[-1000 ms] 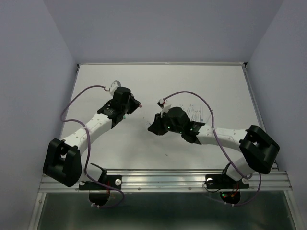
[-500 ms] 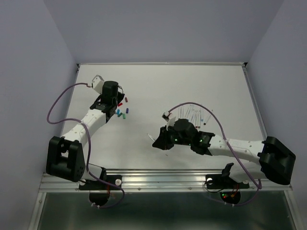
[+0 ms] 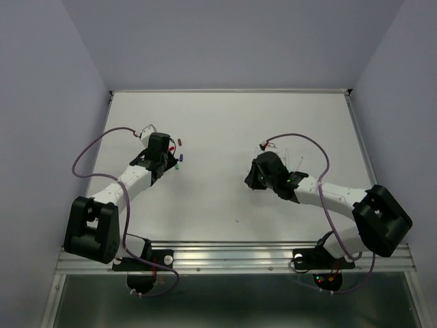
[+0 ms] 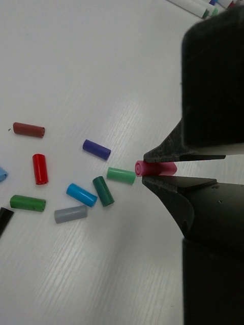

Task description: Open the pen caps

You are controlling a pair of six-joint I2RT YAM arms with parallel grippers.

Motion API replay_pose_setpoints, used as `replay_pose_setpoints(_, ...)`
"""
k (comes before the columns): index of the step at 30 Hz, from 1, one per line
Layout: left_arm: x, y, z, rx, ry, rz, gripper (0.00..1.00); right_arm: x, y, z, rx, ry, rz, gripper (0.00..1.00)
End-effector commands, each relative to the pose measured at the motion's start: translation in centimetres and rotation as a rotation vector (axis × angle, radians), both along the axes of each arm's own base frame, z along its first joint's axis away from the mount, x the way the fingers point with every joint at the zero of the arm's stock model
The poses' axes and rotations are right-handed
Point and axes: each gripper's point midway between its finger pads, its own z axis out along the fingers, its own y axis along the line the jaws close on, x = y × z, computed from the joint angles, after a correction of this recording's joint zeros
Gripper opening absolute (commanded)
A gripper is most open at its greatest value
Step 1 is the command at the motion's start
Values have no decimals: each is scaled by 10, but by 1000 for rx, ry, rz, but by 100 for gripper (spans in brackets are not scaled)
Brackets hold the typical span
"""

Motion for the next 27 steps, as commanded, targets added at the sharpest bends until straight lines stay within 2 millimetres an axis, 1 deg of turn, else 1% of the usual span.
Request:
replay_pose_setpoints(1, -8, 6, -19, 62, 54, -32, 0, 37, -19, 19, -42, -83, -123, 5)
replay_pose_setpoints(3, -9, 7, -26, 73, 75, -33, 0, 45, -27, 19, -59, -87, -156, 5)
replay_pose_setpoints(4, -11, 8, -32, 80, 94, -33, 0, 52, -33, 21, -69, -96, -180, 5)
replay_pose_setpoints(5, -12, 8, -35, 81, 103, -34, 0, 53, -34, 17, -83, -94, -185, 5)
replay_pose_setpoints(7, -14, 8, -44, 92, 128, -37, 0, 63, -46, 19, -108, -103, -227, 6)
replay_pose_setpoints(9, -14, 9, -49, 95, 141, -34, 0, 69, -50, 17, -125, -104, -246, 6)
replay_pose_setpoints(10, -14, 9, -53, 99, 153, -38, 5, 74, -54, 19, -131, -111, -257, 6)
replay_pose_setpoints(11, -14, 8, -54, 97, 158, -41, 5, 75, -54, 19, -135, -111, -256, 7)
replay_pose_setpoints(12, -15, 8, -57, 98, 164, -43, 8, 79, -58, 18, -144, -110, -268, 7)
replay_pose_setpoints(13, -14, 7, -58, 96, 167, -46, 10, 81, -58, 18, -150, -112, -267, 7)
replay_pose_setpoints(14, -14, 7, -60, 98, 175, -48, 15, 86, -62, 21, -149, -118, -282, 7)
replay_pose_setpoints(15, -13, 7, -60, 99, 175, -47, 16, 91, -67, 20, -152, -115, -296, 7)
replay_pose_setpoints(16, -14, 7, -61, 102, 180, -48, 16, 91, -66, 17, -156, -107, -290, 7)
replay_pose_setpoints(17, -13, 7, -62, 104, 181, -46, 22, 94, -69, 16, -155, -104, -299, 7)
replay_pose_setpoints(19, -13, 8, -61, 107, 182, -45, 30, 98, -70, 16, -160, -103, -300, 7)
replay_pose_setpoints(20, -13, 8, -60, 108, 177, -43, 36, 101, -73, 13, -167, -99, -310, 8)
replay_pose_setpoints(23, -13, 10, -58, 117, 180, -42, 44, 104, -75, 10, -172, -91, -311, 8)
replay_pose_setpoints(24, -12, 9, -57, 116, 177, -45, 52, 106, -78, 8, -176, -83, -319, 8)
replay_pose_setpoints(27, -10, 9, -49, 114, 164, -46, 63, 108, -77, 6, -172, -77, -320, 9)
